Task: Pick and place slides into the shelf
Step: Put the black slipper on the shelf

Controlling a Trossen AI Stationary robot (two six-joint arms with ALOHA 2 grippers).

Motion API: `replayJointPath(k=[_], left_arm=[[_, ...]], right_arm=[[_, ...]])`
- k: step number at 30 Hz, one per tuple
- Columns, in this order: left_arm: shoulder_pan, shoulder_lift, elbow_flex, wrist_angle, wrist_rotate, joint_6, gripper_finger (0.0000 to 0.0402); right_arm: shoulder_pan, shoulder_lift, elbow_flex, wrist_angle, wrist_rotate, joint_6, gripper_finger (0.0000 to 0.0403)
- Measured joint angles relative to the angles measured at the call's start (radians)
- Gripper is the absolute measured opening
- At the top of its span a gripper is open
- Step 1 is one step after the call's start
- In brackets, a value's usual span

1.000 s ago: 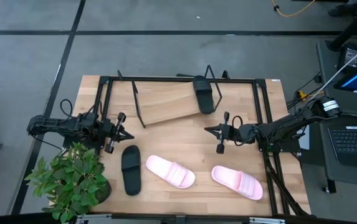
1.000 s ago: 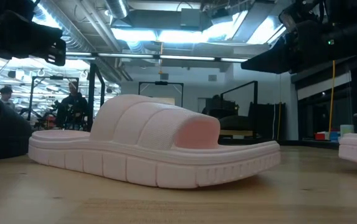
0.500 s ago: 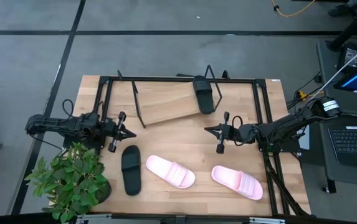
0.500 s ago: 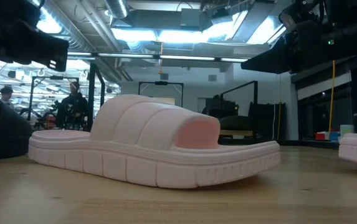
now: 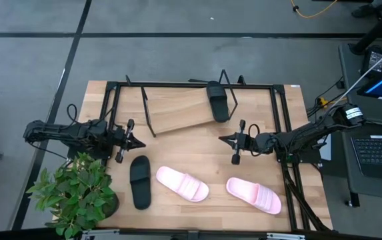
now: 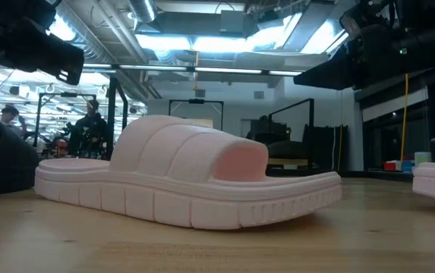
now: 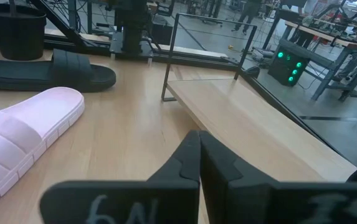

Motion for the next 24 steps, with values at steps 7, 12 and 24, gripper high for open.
replayJointPath(k=[7,12,24], left_arm=[[0.000,0.071,0.017,-0.003,0.036,-0.030,0.0000],[0.000,0.117,0.017,-0.005,0.083,-0.124,0.0000],[0.000,0.156,0.017,-0.049,0.169,-0.290,0.0000]], right_arm=[[0.000,0.000,0.000,0.000,0.000,-0.001,0.0003],[0.000,0.000,0.001,0.000,0.000,-0.004,0.0003],[-0.001,0.000,0.001,0.000,0.000,-0.004,0.0003]])
